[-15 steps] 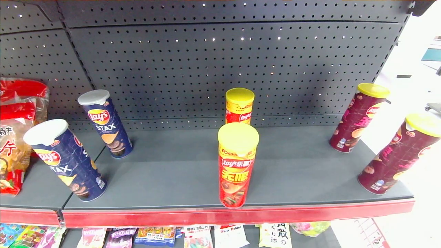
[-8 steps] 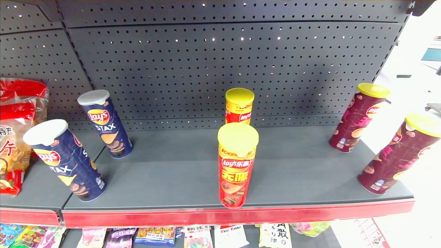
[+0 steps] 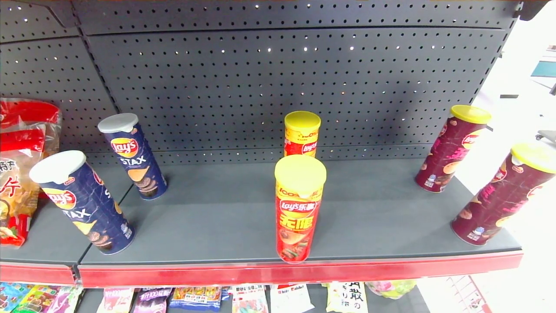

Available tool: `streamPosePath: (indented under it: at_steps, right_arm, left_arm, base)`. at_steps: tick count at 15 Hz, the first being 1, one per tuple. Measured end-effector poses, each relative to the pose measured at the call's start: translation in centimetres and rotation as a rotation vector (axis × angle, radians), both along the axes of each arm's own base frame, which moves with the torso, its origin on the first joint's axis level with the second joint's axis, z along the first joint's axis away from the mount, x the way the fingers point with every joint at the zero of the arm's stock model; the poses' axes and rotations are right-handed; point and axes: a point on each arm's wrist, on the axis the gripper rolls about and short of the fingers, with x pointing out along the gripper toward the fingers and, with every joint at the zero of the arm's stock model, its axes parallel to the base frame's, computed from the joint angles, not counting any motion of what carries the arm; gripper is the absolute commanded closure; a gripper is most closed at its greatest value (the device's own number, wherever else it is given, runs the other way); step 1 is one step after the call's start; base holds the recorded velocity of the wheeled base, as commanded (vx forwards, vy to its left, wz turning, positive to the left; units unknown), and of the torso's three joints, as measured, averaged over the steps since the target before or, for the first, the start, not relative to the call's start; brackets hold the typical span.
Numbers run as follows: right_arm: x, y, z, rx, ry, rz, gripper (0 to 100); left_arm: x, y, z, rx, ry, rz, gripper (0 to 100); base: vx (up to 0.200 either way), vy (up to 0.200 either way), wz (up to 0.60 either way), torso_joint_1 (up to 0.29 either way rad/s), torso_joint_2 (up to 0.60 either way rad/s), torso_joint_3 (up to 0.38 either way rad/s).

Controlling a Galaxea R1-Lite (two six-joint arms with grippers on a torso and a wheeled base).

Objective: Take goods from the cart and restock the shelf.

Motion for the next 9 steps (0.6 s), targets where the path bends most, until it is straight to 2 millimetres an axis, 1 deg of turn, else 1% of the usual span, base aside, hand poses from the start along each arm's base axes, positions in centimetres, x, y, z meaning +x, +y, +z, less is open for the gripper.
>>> streamPosePath:
  at_steps: [3, 6, 9]
  right_arm:
    - [-0.05, 0.02, -0.01, -0.006, -0.006, 0.006, 0]
    - [-0.06, 0.03, -0.02, -0.007, -0.008, 0.013, 0]
    - [-0.06, 0.03, -0.02, -0.006, -0.008, 0.009, 0]
  left_arm:
    - [-0.09, 0.01, -0.04, -0.003, -0.012, -0.001, 0]
    - [-0.12, -0.12, -0.04, -0.005, -0.015, -0.061, 0]
    - [-0.12, -0.08, -0.04, -0.003, -0.016, -0.043, 0]
  base:
    - [0.0, 0.0, 0.0, 0.0, 0.0, 0.0]
    - [0.0, 0.0, 0.0, 0.0, 0.0, 0.0]
    - [0.0, 0.0, 0.0, 0.0, 0.0, 0.0]
